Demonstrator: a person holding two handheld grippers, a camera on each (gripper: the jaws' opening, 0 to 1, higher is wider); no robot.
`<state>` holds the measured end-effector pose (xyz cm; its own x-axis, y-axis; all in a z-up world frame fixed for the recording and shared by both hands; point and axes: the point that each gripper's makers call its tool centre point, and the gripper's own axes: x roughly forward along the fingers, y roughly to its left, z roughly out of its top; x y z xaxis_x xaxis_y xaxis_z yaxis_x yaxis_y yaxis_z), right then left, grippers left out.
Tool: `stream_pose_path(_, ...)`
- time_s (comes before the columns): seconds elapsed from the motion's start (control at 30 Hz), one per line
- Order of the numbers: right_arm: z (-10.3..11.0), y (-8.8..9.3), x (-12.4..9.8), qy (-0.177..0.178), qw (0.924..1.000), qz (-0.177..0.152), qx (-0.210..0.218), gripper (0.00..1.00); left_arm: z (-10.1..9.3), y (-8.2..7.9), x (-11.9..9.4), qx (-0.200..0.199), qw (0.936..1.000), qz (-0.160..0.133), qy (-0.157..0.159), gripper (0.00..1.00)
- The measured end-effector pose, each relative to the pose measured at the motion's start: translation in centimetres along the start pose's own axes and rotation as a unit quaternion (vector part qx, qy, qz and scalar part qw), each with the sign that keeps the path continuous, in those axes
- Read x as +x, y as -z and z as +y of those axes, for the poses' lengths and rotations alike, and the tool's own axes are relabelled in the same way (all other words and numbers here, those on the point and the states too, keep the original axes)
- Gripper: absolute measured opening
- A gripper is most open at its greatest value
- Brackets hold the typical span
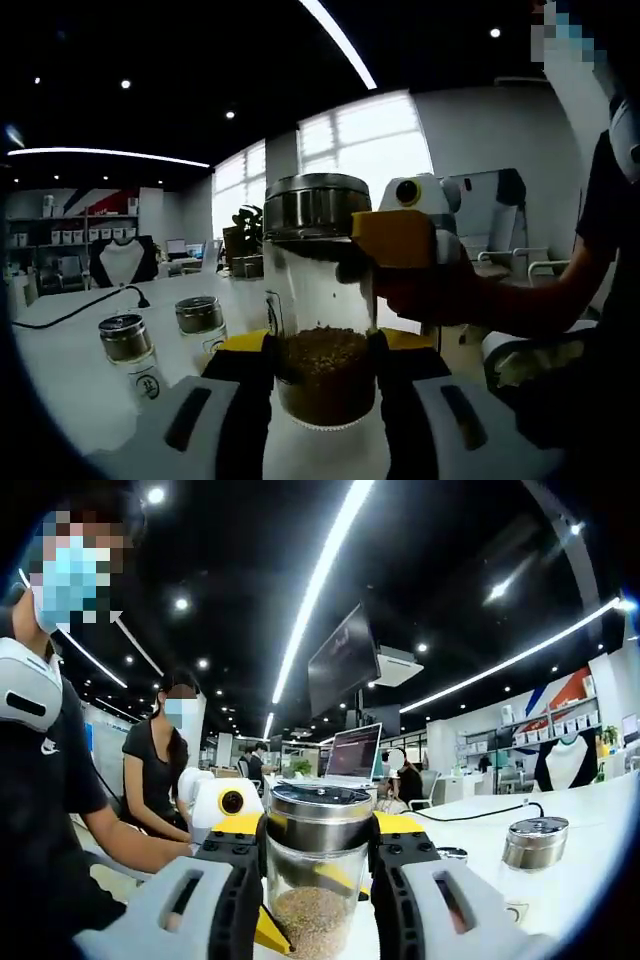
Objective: Rotate the seasoning bottle until the label or dispensing opening points toward the visible target arrow and the bottle remains upright within the marked orientation range
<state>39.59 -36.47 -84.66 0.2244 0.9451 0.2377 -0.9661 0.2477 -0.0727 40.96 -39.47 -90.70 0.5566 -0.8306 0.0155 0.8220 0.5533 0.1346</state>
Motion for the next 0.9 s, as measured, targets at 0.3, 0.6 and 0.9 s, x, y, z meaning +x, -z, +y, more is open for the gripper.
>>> stream_pose_path(0.3, -0.2, 1.2, 1.6, 0.073, 0.9963, 0.017, -0.042, 0.39, 2.1, 0.9, 0.0, 0.026, 0.9956, 0.020, -0.088, 0.42)
stream_pose_path(0.6, -0.7, 2.2, 2.7, 0.130, 0.9884, 0.038, -0.068, 0.40, 3.4, 1.5, -0.4, 0.042, 0.9860, 0.030, -0.158, 0.42)
stream_pose_path(0.9, -1.5, 2.8, 2.5, 0.165, 0.9836, 0.040, -0.061, 0.40, 4.0, 1.9, -0.4, 0.051, 0.9794, 0.035, -0.192, 0.42)
